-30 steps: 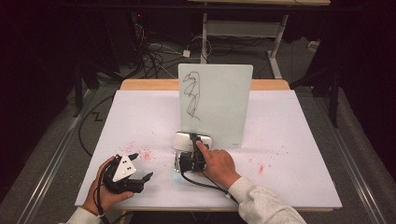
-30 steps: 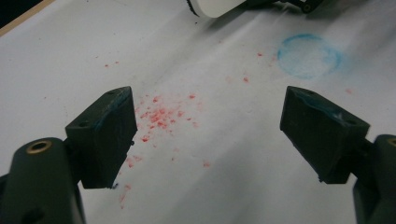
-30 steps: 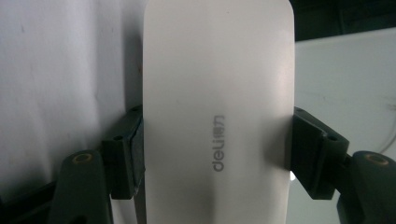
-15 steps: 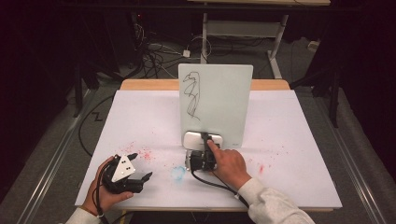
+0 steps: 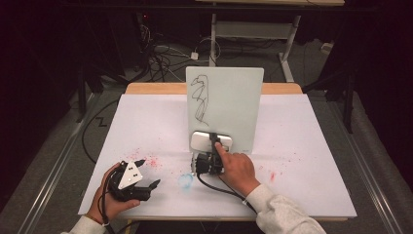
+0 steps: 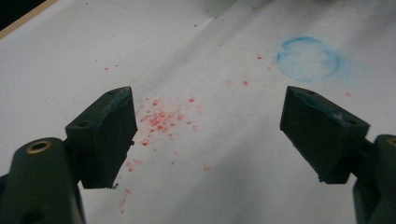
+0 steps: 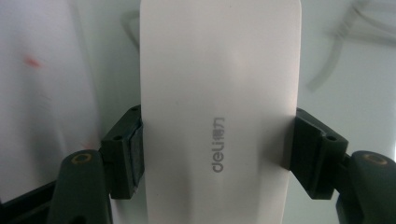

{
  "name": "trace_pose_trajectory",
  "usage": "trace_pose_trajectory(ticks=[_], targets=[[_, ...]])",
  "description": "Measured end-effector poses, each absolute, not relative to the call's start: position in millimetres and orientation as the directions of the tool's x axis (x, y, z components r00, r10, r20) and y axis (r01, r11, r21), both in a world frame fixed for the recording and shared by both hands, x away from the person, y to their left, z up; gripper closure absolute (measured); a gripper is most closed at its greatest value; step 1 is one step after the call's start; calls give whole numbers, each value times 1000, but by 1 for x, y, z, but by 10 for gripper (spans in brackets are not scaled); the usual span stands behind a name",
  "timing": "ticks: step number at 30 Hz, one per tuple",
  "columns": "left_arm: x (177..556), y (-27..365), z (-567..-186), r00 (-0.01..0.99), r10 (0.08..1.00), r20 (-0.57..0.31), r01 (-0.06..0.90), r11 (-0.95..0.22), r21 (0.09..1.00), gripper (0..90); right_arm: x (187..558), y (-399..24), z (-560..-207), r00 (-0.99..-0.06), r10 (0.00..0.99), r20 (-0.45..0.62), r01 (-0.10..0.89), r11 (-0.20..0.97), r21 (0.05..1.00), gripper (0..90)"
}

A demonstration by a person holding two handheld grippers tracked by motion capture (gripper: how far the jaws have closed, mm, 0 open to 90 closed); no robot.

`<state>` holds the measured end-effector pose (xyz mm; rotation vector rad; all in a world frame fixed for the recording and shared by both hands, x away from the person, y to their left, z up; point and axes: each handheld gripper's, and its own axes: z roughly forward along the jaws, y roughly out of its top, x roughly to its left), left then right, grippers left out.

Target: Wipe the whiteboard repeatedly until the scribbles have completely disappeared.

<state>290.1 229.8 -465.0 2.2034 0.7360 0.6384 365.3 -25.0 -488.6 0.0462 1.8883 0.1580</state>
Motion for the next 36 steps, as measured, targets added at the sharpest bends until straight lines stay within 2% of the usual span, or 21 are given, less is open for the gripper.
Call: trace_pose_trajectory(ticks=[6, 9, 18, 25, 33, 36], targets=[[289, 231, -464, 717, 663, 216, 307, -579, 755, 180, 362, -3, -501, -336, 47, -941, -74, 994, 76, 309], [289, 231, -464, 715, 664, 219, 307, -579, 755, 180, 360, -1, -506, -330, 8, -944, -52, 998, 27, 310], [287, 232, -463, 706, 673, 223, 313, -578, 754, 187, 360, -39, -501, -353, -14, -936, 19, 1000, -22, 310], [287, 231, -463, 707, 671, 223, 312, -578, 754, 187, 360, -49, -502, -341, -5, -940, 35, 999, -18, 309], [288, 230, -463, 710, 669, 220, 307, -575, 758, 187, 360, -26, -503, -330, 11, -944, -50, 998, 29, 309], [288, 232, -463, 709, 671, 216, 308, -571, 761, 187, 364, -20, -496, -339, 60, -939, -66, 994, 87, 309]])
